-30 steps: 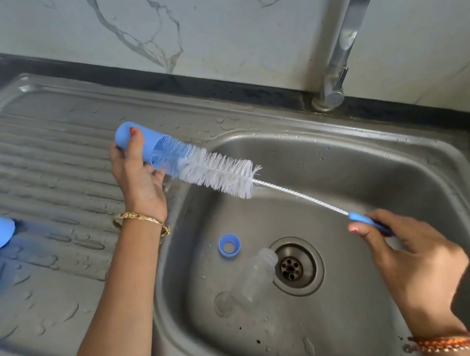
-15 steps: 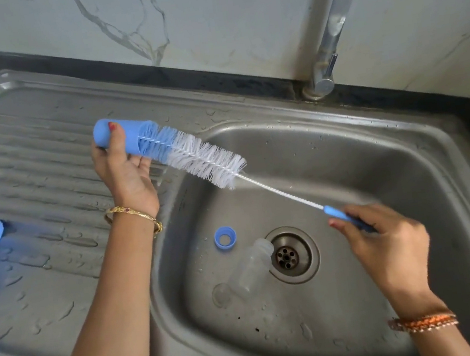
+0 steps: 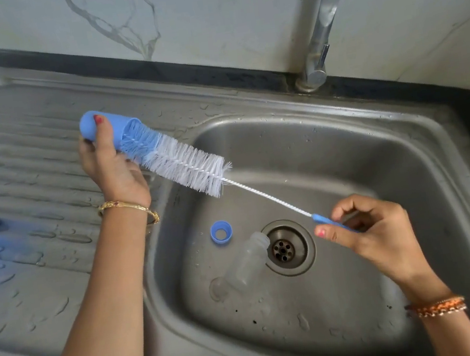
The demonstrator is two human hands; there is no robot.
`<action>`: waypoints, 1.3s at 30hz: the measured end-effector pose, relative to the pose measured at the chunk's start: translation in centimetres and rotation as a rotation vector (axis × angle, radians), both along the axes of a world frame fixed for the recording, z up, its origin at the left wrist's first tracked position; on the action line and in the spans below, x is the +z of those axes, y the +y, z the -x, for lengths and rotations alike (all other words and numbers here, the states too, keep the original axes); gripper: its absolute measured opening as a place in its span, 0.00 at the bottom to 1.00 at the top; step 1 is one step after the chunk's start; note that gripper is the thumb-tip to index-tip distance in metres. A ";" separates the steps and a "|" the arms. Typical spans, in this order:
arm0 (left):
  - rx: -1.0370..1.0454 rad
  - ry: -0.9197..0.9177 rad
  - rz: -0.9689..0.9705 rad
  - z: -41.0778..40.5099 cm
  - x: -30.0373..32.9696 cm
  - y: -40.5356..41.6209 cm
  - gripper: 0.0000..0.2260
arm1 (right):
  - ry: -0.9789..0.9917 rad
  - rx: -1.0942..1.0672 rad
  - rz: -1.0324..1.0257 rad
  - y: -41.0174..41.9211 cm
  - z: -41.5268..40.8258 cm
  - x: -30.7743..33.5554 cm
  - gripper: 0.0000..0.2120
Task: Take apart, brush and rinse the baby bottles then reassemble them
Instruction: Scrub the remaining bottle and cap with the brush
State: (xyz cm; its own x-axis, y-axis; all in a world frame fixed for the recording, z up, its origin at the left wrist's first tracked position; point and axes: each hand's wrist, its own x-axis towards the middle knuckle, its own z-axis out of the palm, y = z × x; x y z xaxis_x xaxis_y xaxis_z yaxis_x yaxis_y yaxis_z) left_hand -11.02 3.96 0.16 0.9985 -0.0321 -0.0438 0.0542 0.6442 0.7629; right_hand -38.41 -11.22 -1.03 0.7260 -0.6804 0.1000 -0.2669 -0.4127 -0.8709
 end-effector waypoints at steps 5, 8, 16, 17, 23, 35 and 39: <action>0.021 0.009 -0.015 -0.2 -0.1 -0.1 0.03 | -0.028 -0.125 0.370 0.4 -0.2 -0.4 0.10; -0.051 0.026 0.008 -0.2 -0.1 -0.2 0.05 | -0.026 -0.124 -0.087 0.4 -0.1 0.6 0.12; -0.029 0.031 -0.006 0.2 -0.2 -0.6 0.02 | 0.147 -0.016 -0.336 0.9 -0.4 0.8 0.06; -0.010 0.026 -0.005 0.2 -0.1 -0.5 0.03 | 0.166 -0.032 -0.110 1.0 -0.5 0.7 0.08; 0.047 -0.028 0.025 -0.2 -0.2 -0.2 0.05 | 0.180 -0.134 0.334 1.6 -0.8 0.3 0.03; -0.007 -0.064 0.006 0.3 -0.3 -0.6 0.08 | 0.179 -0.245 0.369 0.7 -0.4 -0.3 0.07; -0.105 -0.035 0.060 0.3 -0.2 -0.6 0.08 | 0.178 -0.250 -0.047 0.9 -0.7 0.4 0.21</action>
State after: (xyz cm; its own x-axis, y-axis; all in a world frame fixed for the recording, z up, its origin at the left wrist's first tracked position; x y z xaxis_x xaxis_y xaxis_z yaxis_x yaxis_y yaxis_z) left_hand -11.36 3.34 -0.03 0.9904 -0.1383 -0.0043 0.0983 0.6810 0.7257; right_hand -37.73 -10.29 -0.60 0.5390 -0.8409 -0.0497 -0.5052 -0.2754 -0.8179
